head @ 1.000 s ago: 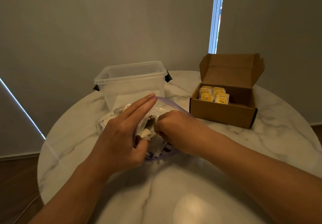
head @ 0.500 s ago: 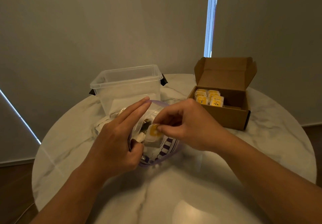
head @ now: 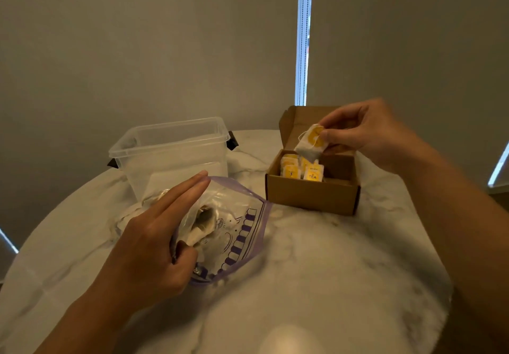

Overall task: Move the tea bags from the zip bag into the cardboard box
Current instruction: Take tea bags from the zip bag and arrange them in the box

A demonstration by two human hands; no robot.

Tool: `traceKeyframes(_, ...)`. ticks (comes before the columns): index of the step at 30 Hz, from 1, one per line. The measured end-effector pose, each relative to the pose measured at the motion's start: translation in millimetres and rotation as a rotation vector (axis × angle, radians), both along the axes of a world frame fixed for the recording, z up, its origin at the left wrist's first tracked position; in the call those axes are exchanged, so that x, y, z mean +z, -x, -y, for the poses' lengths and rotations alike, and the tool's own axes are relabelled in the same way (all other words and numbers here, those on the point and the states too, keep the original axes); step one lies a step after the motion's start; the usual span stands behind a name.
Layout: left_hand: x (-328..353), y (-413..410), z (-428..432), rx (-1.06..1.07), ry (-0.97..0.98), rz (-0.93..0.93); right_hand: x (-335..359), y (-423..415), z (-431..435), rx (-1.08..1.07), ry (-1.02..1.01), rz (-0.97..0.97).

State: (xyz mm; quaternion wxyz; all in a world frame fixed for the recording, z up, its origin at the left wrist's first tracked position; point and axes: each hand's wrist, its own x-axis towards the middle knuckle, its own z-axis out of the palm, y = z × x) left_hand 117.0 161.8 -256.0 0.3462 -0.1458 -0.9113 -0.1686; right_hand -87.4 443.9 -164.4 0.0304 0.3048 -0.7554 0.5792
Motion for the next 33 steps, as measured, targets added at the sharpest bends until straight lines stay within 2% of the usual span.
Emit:
traceKeyframes(4, 2, -1, -1, -0.008, -0.001, 0.000, -9, 43, -4, -0.205, -0.306, -0.158)
traceKeyframes(8, 6, -2, 2, -0.014, 0.006, 0.016, -22, 69, 5, -0.251, -0.723, -0.345)
traceKeyframes(12, 10, -5, 6, -0.026, 0.035, 0.048, -32, 82, 15, -0.293, -0.921, -0.378)
traceKeyframes(23, 12, -6, 8, -0.056, 0.039, 0.101, -45, 87, 29, -0.407, -1.144, -0.408)
traceKeyframes(33, 12, -7, 7, -0.095, -0.011, 0.110, -42, 81, 27, -0.498, -1.197, -0.518)
